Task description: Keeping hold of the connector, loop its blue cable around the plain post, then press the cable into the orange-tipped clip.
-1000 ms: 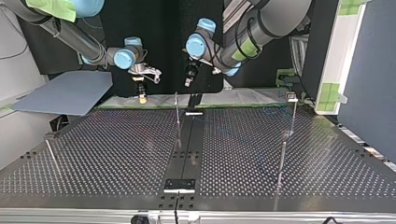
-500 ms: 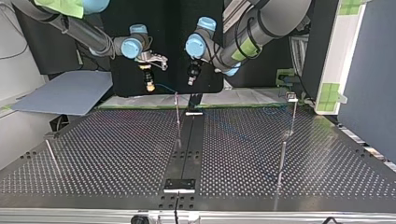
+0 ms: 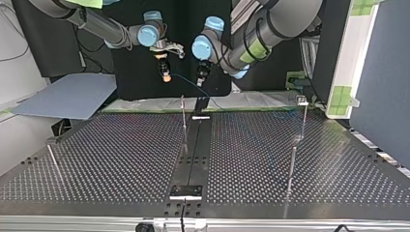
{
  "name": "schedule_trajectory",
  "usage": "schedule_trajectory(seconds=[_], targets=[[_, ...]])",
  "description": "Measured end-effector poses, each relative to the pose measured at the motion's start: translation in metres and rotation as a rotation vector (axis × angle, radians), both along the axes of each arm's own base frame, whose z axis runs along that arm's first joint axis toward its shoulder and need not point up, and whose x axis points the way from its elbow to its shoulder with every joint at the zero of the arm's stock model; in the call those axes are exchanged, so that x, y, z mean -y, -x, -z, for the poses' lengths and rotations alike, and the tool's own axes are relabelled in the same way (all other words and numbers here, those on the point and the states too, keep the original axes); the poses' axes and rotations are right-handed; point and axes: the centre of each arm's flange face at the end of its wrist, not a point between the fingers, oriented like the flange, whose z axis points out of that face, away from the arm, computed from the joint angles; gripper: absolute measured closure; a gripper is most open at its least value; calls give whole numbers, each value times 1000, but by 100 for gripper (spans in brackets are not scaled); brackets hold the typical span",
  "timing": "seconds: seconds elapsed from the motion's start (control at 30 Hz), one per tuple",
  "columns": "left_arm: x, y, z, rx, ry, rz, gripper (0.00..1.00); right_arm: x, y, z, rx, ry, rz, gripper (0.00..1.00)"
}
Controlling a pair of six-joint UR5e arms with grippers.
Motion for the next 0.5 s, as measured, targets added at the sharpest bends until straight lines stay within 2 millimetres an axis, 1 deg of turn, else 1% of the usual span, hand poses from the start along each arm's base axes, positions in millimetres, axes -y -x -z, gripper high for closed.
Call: schedule_trajectory(seconds=[0.17, 0.3, 0.5], targets=[[-6, -3, 0, 4, -13, -35, 0, -8, 12, 4, 15, -6, 27, 100], [-9, -4, 0, 3, -22, -51, 0, -12, 18, 5, 28, 0, 33, 100], [-11, -5, 0, 4, -33, -50, 0, -15, 23, -7, 85, 19, 19, 100]])
